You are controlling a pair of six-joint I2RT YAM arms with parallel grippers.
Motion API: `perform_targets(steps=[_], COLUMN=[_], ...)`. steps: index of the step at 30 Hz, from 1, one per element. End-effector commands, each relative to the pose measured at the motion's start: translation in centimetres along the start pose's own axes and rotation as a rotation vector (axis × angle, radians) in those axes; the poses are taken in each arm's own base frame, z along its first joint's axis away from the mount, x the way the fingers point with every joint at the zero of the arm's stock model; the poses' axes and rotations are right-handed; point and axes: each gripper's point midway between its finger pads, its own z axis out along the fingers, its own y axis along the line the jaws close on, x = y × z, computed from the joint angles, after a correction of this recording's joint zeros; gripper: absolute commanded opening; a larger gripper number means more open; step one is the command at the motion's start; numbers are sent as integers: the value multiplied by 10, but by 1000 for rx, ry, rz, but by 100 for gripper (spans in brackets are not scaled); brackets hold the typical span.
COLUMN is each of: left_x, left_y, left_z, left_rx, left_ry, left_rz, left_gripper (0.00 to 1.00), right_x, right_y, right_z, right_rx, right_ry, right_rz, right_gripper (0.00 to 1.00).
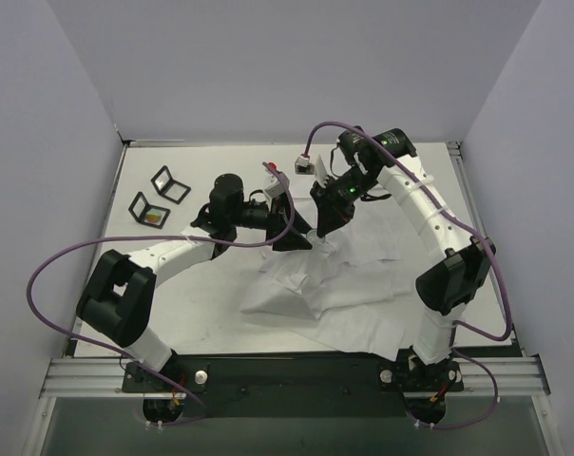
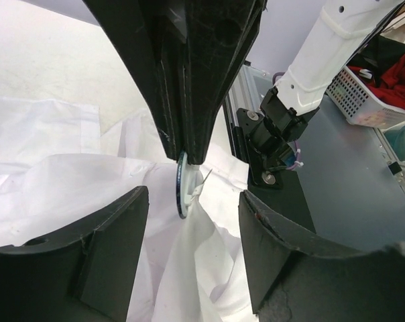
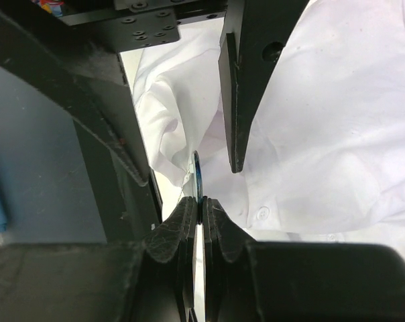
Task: Remove the brooch from the garment
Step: Remove the brooch from the flattened clothing.
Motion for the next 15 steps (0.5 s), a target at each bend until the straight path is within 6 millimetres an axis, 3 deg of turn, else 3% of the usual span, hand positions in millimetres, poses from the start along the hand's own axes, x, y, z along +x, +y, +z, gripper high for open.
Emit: perform_targets(steps=[1,14,15], left_x=[-6,-5,3], left_y=[-1,18,18], left_z=[-1,-12,-13], left_rx=[2,-78,-82], left_ry=[-3,137,157], left_rz=[32,131,98], left_gripper=[70,80,80], right_x=[-3,4,4], right_y=[3,-33,-35], right_z=[-16,-13,-13], right_rx=[72,228,234], right_ry=[-25,-5,-4], right_rz=[-13,-3,0], right_gripper=[0,0,0])
